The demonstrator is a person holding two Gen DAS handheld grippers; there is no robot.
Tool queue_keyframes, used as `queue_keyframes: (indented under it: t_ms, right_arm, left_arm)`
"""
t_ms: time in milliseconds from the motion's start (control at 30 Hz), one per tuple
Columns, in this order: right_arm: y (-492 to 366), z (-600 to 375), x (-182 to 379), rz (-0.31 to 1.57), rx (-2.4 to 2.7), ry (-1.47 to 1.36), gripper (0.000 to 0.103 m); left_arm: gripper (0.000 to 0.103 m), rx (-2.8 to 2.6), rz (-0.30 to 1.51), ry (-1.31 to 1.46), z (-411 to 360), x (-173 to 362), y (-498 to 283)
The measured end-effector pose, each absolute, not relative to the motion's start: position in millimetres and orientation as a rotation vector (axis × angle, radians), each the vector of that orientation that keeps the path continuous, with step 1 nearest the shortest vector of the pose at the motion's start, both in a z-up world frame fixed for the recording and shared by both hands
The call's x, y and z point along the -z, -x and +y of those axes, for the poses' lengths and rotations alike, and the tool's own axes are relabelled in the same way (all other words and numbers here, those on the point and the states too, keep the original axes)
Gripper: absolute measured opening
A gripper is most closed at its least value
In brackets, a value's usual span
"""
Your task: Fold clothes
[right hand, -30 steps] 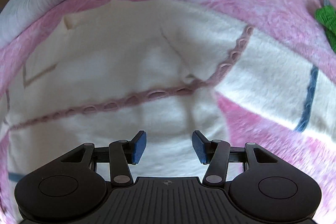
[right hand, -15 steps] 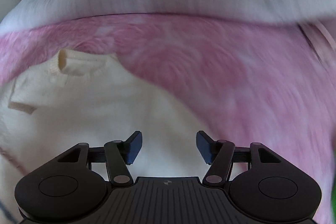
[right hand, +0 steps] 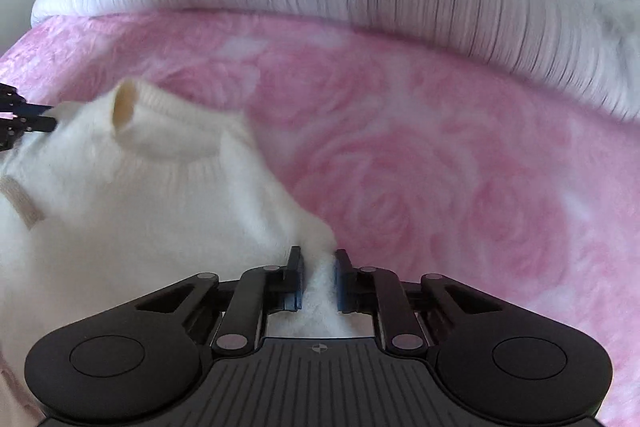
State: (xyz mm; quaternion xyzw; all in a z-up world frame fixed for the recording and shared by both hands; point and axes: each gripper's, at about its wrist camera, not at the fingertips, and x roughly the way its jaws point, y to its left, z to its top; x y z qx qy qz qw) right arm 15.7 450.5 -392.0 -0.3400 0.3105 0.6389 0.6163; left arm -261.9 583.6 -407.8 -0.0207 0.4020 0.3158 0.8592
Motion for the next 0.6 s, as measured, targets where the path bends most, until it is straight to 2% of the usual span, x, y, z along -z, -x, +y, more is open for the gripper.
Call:
queue_keyframes:
  t_ms: [133,200,267,333,367,433,600]
  right_arm:
    - [-5.7,466.2,374.9,0.577,-1.431,0.780,0.012]
    - [-11.7,460.0,370.9,0.580,-1.391,0.756,0.013]
    - [-23.9,445.1,369.2,0.619,-1.339,0.721,0.015]
    - [-36.1,430.2,367.4,0.657,-1.287,0.686,0.031]
    - [-42.2,422.8,366.6,0.676,-1.261,0.668,0.033]
    - [-54.5,407.9,364.8,0.713,-1.208,0.633,0.043]
    - [-85.0,370.7,360.4,0.801,-1.075,0.544,0.046]
  left_arm:
    - [0.010,-0.746,0.800,0.009,600.9,394.5,248.5]
    - [0.011,-0.795,0.775,-0.013,612.4,389.2,237.6]
    - [0.020,-0.832,0.838,-0.027,620.5,394.8,221.6]
    - [0.020,-0.856,0.930,-0.087,619.3,402.4,212.8]
    - [0.020,-0.874,0.933,-0.106,614.8,401.7,216.4]
    - [0.021,-0.901,0.898,-0.079,604.7,394.2,233.3]
    - [0.023,-0.926,0.766,0.323,566.0,370.3,309.5]
